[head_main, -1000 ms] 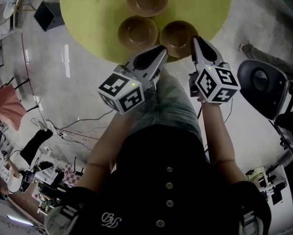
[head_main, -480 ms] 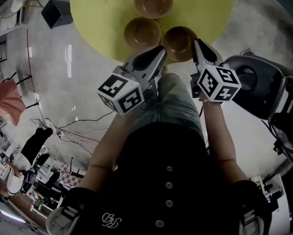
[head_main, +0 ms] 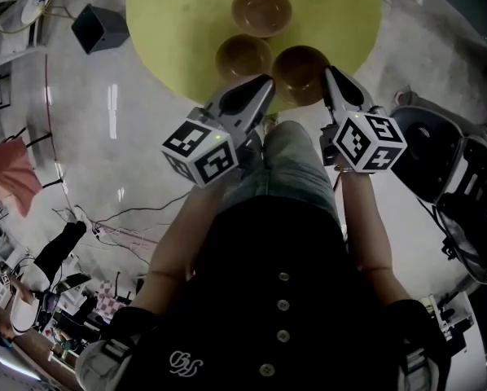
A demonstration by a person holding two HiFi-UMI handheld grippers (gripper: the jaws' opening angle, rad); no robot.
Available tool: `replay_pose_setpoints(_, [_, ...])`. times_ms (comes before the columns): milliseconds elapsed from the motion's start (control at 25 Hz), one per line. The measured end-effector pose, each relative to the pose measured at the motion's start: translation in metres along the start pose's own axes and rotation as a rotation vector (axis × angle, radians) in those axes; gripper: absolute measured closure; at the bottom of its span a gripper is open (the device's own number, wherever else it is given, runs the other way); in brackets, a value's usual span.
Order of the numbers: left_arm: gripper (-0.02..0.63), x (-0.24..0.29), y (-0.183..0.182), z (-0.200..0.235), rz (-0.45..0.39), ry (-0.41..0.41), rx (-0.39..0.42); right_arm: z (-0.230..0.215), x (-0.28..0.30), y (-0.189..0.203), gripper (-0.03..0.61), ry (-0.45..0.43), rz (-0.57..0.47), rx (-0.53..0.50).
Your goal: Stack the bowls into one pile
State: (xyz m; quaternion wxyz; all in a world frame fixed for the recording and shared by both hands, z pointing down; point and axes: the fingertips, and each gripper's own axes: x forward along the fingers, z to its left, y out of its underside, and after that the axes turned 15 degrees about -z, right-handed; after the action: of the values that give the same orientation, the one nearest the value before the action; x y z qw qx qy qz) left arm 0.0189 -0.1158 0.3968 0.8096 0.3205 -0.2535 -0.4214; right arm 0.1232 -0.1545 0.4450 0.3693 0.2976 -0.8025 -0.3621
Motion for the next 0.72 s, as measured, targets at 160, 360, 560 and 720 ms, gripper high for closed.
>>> replay_pose_setpoints(160, [0.581, -0.001, -0.012, 0.003, -0.01, 0.012, 0.006, 0.013, 0.004, -0.009, 0.561, -0.018, -0.013, -0.001])
replay_pose_setpoints(360, [0.581, -0.015, -0.018, 0.003, -0.018, 0.023, 0.028, 0.032, -0.003, -0.007, 0.561, -0.035, -0.041, 0.005])
replay_pose_setpoints(560, [0.581, -0.031, -0.034, 0.012, -0.015, 0.027, 0.044, 0.057, 0.002, -0.004, 0.561, -0.045, -0.046, 0.006])
replay_pose_setpoints(720, [0.581, -0.032, -0.046, 0.033, 0.01, 0.032, 0.041, 0.071, 0.024, -0.004, 0.561, -0.039, -0.043, 0.014])
